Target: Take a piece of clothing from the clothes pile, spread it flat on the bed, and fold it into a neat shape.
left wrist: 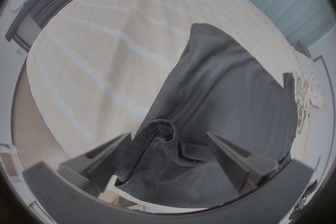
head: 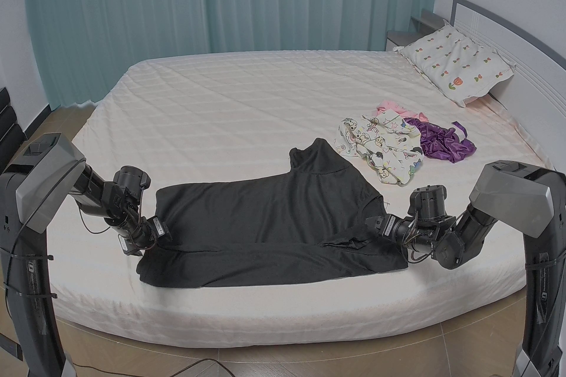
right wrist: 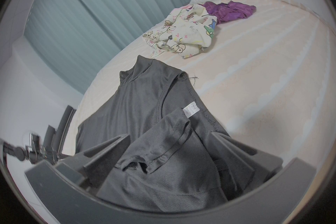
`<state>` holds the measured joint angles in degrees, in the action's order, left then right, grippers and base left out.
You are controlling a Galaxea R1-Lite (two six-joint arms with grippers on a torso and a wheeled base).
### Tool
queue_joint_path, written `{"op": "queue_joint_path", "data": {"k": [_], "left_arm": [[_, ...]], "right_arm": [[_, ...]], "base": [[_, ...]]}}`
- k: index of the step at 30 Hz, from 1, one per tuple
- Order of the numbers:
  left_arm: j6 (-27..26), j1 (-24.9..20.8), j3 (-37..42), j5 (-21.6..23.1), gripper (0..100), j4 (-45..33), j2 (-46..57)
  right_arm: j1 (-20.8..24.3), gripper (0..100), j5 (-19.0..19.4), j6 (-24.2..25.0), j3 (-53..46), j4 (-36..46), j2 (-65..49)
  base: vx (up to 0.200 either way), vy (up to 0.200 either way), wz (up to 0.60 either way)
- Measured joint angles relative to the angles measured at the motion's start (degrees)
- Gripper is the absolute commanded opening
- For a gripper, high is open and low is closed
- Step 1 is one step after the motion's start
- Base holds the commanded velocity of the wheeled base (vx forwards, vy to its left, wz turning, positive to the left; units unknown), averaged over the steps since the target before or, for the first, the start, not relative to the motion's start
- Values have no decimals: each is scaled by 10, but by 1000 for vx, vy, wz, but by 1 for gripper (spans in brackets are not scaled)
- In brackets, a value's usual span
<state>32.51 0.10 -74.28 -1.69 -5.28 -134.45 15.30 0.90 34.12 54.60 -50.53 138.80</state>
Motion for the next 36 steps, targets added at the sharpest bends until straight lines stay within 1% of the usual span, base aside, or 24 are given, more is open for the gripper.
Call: {"op": "queue_joint_path", "data": {"k": [3,5,9,12,16,18,21,27,32,36], "left_arm": [[24,3,0,6,100,12,-1],[35,7,1,18,100,13,2],[56,17,21,72,100,13,29],[73,23,56,102,100,15,60],[122,25,122,133,100,42,102],[152,24,155,145,100,80,120],[188,16,206,155,100,166,138],[235,0,297,164,100,319,152],[269,-10,349,159,100,402,152],[281,-13,370,158,100,425,150]], "right_arm": [[-4,100,-2,37,-1,1,-8],[-8,100,-5,61,-2,3,-17],[-10,100,-7,102,-11,10,-38],[-6,100,-9,122,-23,23,-51],[6,100,-9,149,-30,46,-60],[11,100,-9,163,-25,57,-59],[18,100,-16,177,-6,71,-49],[24,100,-32,191,42,91,-20],[24,100,-46,184,89,97,14],[22,100,-60,175,116,95,41]], "base": [[0,0,0],[0,0,0],[0,0,0],[0,0,0],[0,0,0],[0,0,0],[0,0,0],[0,0,0],[0,0,0],[0,0,0]]}}
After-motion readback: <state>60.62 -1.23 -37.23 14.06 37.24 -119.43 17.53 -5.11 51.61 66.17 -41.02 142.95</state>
